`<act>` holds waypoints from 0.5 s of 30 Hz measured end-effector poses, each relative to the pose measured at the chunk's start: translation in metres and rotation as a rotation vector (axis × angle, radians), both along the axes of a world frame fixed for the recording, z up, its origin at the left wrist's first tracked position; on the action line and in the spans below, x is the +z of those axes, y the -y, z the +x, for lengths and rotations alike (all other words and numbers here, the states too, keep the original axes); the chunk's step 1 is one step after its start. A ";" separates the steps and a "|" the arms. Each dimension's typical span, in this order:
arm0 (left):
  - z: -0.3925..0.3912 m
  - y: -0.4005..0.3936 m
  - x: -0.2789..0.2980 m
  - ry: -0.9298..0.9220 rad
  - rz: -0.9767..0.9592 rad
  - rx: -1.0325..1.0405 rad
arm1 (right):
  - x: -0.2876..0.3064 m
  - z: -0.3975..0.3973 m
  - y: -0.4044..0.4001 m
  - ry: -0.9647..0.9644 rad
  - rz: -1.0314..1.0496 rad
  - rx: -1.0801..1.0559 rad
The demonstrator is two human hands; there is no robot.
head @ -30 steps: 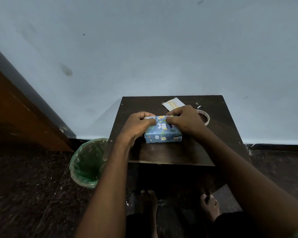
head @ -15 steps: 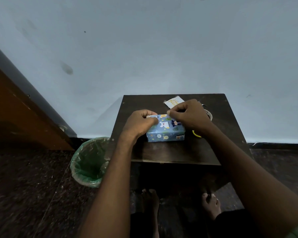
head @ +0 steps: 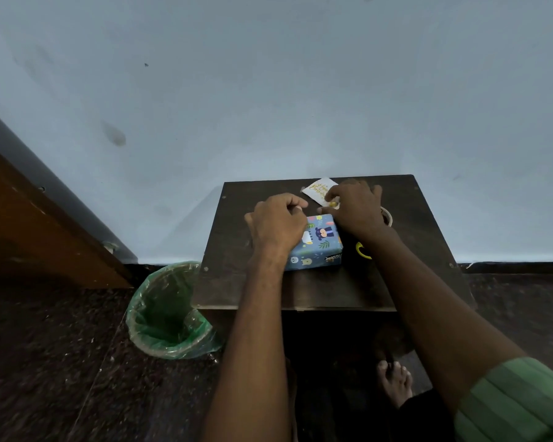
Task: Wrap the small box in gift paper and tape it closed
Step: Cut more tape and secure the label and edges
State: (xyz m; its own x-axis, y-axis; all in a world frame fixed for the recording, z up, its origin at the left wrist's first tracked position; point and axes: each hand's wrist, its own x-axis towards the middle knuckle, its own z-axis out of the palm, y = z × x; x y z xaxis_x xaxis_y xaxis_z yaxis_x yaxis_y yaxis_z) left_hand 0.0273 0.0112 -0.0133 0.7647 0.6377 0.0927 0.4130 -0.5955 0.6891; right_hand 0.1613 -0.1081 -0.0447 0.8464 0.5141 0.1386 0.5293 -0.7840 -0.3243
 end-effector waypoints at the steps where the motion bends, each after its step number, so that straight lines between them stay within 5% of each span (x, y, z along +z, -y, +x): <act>1: -0.001 -0.001 0.000 -0.002 -0.002 0.004 | 0.000 -0.001 -0.001 0.014 0.029 -0.019; 9: -0.011 -0.008 0.003 0.068 -0.117 0.015 | 0.002 -0.003 -0.010 -0.078 0.179 -0.019; 15: -0.013 -0.011 0.002 0.013 -0.111 -0.029 | 0.003 0.000 -0.006 -0.081 0.035 -0.123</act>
State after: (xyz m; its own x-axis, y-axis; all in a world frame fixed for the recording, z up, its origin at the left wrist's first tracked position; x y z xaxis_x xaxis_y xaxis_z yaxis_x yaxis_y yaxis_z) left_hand 0.0146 0.0223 -0.0112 0.7823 0.6220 0.0331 0.3869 -0.5270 0.7567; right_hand 0.1612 -0.1019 -0.0415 0.9117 0.4022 0.0836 0.4013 -0.8286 -0.3905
